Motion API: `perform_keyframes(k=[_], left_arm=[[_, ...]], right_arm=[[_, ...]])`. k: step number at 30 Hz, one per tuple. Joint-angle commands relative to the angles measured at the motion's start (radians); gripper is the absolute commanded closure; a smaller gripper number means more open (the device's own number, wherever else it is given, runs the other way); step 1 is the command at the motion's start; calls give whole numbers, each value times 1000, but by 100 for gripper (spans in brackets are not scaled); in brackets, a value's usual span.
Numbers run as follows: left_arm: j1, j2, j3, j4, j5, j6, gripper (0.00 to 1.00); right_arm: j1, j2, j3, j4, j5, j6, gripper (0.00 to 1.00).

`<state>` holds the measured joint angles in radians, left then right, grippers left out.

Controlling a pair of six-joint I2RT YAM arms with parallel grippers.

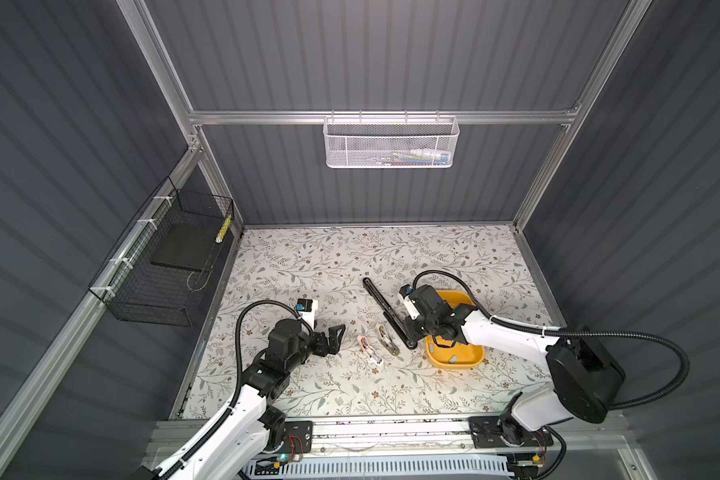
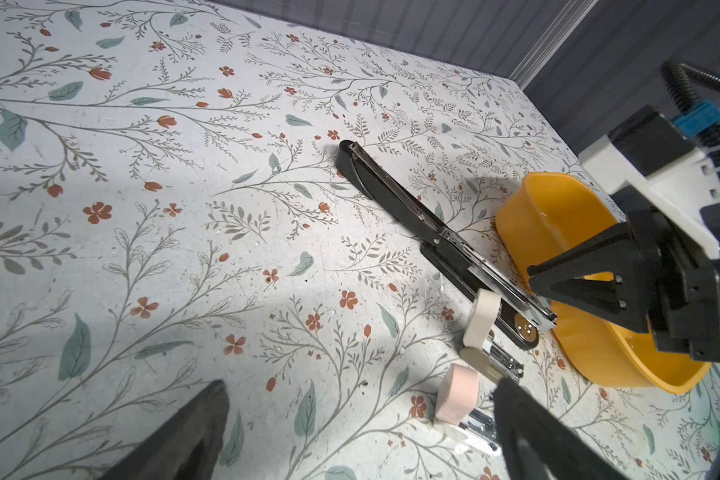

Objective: Load the staples into the stapler

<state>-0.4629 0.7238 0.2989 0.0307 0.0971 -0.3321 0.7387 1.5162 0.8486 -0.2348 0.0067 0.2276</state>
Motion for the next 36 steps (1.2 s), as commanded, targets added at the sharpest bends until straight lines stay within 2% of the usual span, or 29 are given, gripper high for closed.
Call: perform_keyframes(k=[1, 16, 36], left_arm=[[0, -8, -3, -6, -11, 10, 0], [0, -13, -4, -8, -13, 10, 0], [0, -7, -3, -6, -16, 10, 0]], right_arm=[[4, 27, 12, -19, 7, 6, 98], [4, 55, 23, -27, 0, 9, 98], [24, 20, -4, -38, 17, 7, 99]])
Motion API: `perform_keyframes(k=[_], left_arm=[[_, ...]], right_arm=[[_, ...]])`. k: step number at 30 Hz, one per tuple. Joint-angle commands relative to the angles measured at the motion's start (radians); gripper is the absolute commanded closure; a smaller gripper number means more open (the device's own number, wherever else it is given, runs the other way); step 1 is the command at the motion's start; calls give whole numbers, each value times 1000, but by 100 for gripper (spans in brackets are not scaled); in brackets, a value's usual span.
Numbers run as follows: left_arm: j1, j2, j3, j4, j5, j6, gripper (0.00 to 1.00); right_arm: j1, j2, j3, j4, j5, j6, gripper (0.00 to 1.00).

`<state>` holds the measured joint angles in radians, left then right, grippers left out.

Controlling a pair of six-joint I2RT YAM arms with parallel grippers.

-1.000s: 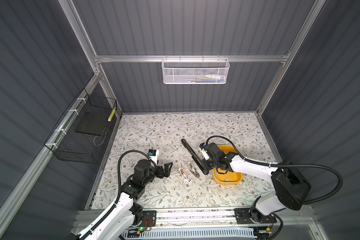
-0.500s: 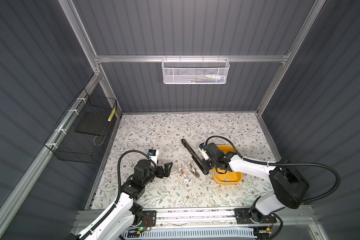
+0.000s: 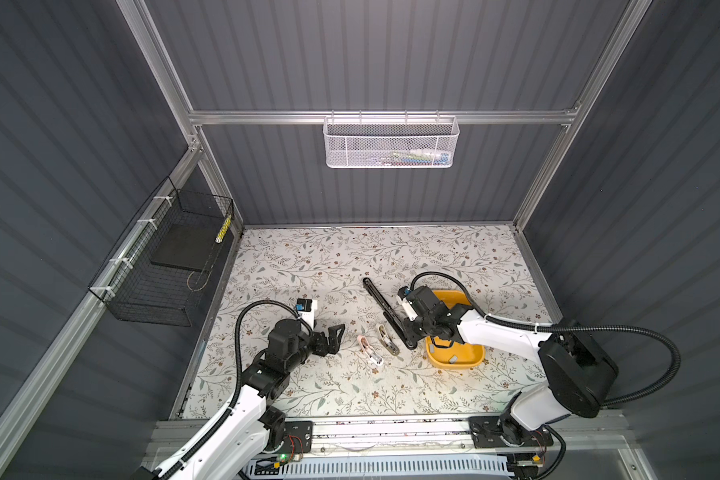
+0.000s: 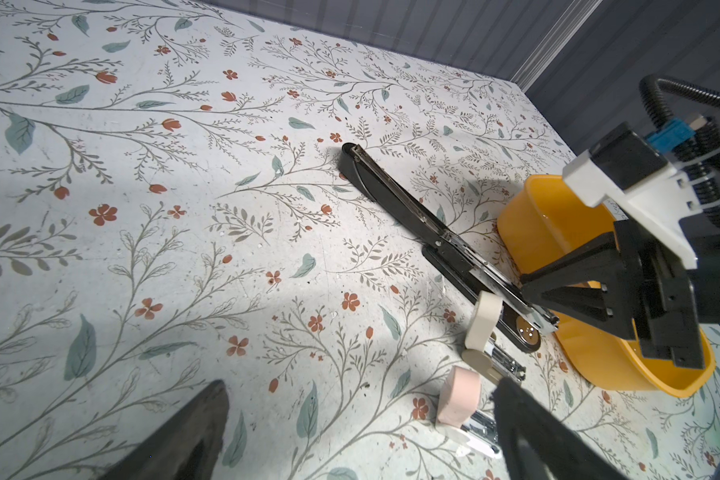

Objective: Load the staples into the stapler

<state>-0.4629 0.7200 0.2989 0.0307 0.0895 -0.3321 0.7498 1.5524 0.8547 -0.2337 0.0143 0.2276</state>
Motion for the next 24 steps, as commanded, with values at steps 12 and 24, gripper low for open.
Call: perform_keyframes(k=[12, 24], left_arm=[[0, -4, -3, -6, -8, 9, 0], [0, 0, -3, -4, -8, 10, 0]], right_arm=[[17, -25, -37, -38, 28, 18, 94], [31, -71, -75, -49, 65, 41, 77]])
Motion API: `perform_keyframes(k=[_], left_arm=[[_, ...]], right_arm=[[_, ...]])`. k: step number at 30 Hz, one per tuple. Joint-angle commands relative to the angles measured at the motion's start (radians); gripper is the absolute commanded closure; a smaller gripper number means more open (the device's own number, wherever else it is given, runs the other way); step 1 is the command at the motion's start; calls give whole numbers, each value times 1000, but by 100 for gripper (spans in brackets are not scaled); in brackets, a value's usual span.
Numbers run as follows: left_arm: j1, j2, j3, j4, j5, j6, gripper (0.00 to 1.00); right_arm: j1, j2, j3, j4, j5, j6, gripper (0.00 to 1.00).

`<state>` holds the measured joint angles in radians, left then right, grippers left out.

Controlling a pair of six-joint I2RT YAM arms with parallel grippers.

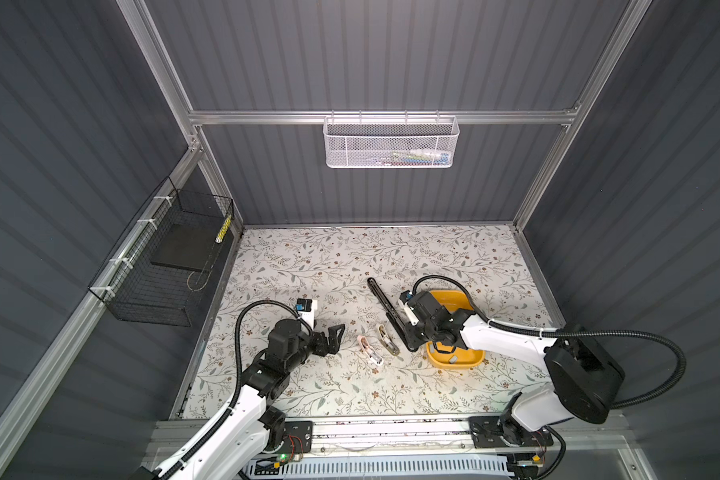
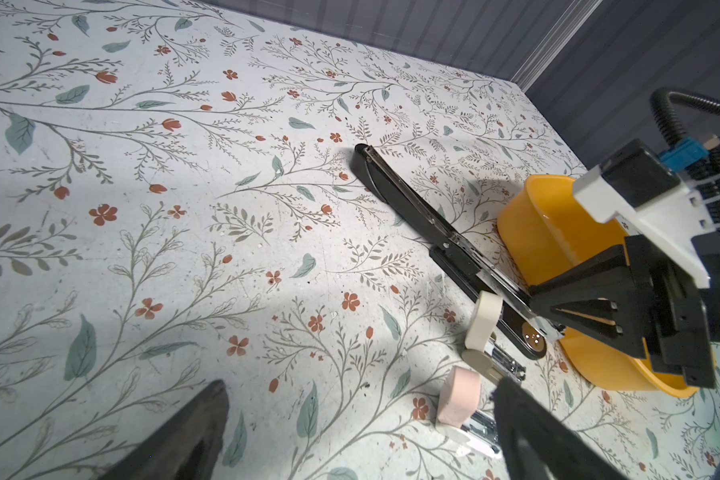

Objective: Load the staples into the stapler

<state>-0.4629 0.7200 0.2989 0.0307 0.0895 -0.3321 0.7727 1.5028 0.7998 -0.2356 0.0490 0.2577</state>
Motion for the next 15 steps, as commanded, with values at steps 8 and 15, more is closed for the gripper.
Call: perform_keyframes(k=[8, 15], left_arm=[[0, -3, -4, -5, -8, 10, 0], [0, -3, -3, -5, -10, 10, 0]], right_arm=[[42, -33, -28, -76, 100, 27, 66], [91, -16, -5, -112, 193, 42, 63]])
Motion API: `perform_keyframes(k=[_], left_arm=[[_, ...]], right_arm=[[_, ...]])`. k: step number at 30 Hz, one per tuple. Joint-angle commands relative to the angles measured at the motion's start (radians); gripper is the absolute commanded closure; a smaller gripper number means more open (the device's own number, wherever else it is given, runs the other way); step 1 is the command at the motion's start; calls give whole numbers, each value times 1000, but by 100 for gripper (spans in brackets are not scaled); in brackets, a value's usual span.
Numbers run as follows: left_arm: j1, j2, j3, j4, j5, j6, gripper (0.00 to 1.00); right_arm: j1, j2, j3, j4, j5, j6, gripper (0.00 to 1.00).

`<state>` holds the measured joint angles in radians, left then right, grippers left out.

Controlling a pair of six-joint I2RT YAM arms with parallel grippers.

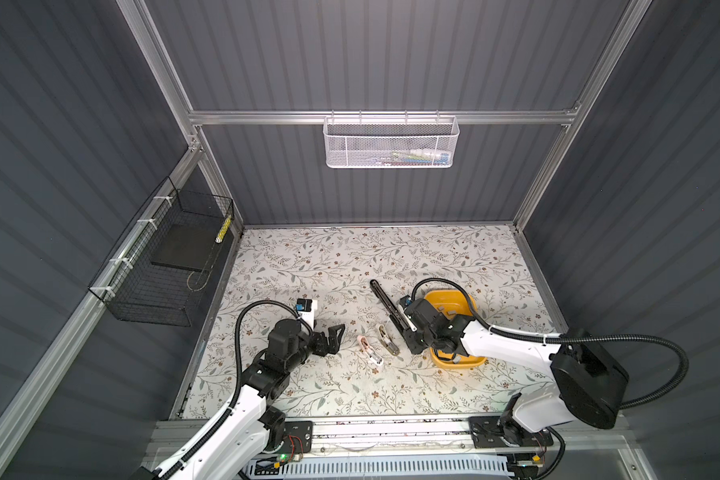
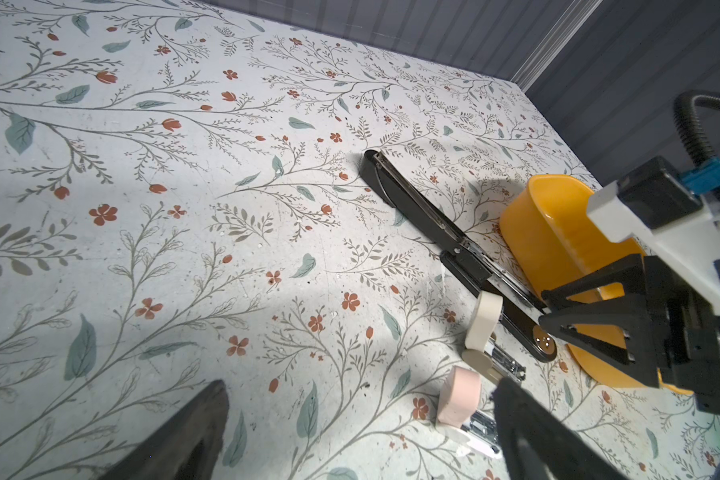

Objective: Load the staples into the stapler

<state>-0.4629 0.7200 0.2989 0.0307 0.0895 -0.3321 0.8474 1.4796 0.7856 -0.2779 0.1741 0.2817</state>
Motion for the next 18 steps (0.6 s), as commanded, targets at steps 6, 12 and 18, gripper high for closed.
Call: perform_keyframes(k=[6, 12, 18], left_arm=[[0, -3, -3, -6, -11, 10, 0], [0, -9, -4, -9, -13, 10, 0], [0, -18, -5, -13, -15, 8, 0]], right_arm=[[49, 28, 27, -105, 153, 52, 62], [81, 64, 56, -165, 211, 78, 61], [114, 100, 81, -199, 230, 113, 61]])
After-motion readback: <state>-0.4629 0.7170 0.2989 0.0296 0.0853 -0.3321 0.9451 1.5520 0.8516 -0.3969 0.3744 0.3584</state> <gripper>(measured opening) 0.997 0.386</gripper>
